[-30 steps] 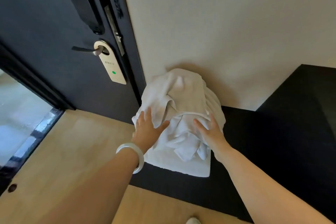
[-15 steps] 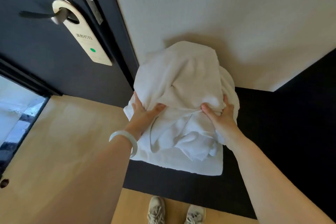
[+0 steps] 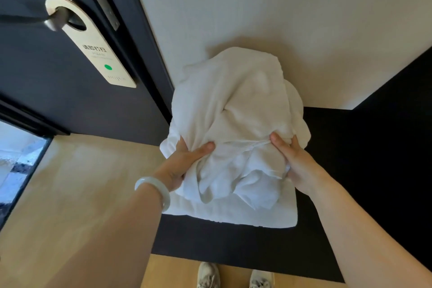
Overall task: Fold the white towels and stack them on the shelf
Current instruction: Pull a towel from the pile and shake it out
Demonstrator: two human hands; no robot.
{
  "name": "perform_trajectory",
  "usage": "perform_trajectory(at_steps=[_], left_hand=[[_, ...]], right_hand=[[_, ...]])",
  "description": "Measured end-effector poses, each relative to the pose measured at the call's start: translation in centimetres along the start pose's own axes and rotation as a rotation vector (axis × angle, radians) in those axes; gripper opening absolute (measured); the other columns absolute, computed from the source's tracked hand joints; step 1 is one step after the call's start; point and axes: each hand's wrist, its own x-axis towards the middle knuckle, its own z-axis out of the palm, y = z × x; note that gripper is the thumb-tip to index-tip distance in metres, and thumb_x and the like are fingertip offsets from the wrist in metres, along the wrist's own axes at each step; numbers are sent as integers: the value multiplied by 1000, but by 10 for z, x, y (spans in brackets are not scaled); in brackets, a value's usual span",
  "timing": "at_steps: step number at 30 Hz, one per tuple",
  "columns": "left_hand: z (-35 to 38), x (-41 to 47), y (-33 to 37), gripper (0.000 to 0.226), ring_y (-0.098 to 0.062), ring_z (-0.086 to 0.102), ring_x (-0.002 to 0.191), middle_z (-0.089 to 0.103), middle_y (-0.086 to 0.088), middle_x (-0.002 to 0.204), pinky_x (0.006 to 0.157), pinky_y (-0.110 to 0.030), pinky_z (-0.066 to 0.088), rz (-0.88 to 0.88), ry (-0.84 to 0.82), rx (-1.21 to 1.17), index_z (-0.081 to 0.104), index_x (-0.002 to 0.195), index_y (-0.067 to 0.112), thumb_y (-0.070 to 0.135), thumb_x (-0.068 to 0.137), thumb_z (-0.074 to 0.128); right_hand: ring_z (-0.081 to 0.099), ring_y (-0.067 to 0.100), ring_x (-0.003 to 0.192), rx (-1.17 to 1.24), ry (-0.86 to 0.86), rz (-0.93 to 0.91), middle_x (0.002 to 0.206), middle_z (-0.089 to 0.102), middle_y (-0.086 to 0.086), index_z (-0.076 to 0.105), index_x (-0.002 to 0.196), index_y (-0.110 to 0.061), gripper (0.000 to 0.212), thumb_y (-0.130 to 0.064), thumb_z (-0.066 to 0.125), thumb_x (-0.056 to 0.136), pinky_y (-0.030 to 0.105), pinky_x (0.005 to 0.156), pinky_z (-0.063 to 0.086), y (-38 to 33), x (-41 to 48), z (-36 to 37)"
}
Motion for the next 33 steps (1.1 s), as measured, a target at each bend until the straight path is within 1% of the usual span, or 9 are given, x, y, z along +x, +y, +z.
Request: perform_trajectory(at_steps=[7,12,17,21,24,26,28,30,33], left_hand=[[23,-15,-5,97,-19,67,110,67,6,123,89,-37,56,126,-23,-115,42,135,41,40,54,95],[60,-31,13,90,-20,66,111,66,4,125,88,-37,57,208,-84,-163,43,134,44,33,60,93],[129,-47,47,80,-24,64,115,64,0,129,94,-43,54,284,-211,-195,42,136,40,25,71,86],[202,-56,68,85,-22,63,117,63,3,130,98,-46,51,328,-287,-211,41,134,45,35,65,89],[246,-51,74,82,-19,61,119,60,7,133,98,-41,51,331,-286,-171,40,126,54,45,61,90],[257,-37,65,89,-19,57,122,54,8,137,102,-43,48,263,-229,-139,36,132,52,53,59,88],[250,-22,46,97,-20,51,127,47,9,145,107,-46,43,115,-126,-57,28,145,42,57,66,83],[233,-15,21,85,-25,47,129,43,5,147,108,-50,41,-39,-14,62,28,147,29,53,79,74],[208,-12,-14,72,-23,52,123,52,6,139,103,-53,44,-85,-32,58,35,141,34,55,82,70]], right_hand=[[64,20,118,94,26,-131,133,64,-3,38,139,-46,81,-50,81,70,46,103,48,14,-23,-5],[61,23,123,168,18,-194,138,60,1,33,148,-42,79,-46,73,81,47,103,49,-1,-51,-27],[62,20,122,133,118,-287,135,63,-3,37,144,-45,94,-58,85,65,42,98,54,-51,-99,-68],[64,16,119,70,245,-397,132,65,-8,43,138,-49,85,-61,85,65,40,94,56,-101,-141,-123],[69,9,108,50,352,-403,120,70,-16,50,126,-56,82,-72,84,53,31,78,61,-124,-155,-150],[71,6,99,-28,416,-346,112,71,-20,46,130,-54,97,-79,82,44,26,68,60,-123,-146,-156],[67,14,108,-150,432,-229,125,66,-13,34,147,-43,113,-76,81,50,36,81,59,-110,-125,-155],[54,23,126,-258,416,-125,146,49,-4,20,155,-39,102,-60,77,73,47,104,47,-92,-105,-148],[35,30,142,-385,446,-66,160,27,0,7,157,-39,91,-50,66,89,53,114,35,-79,-87,-133]])
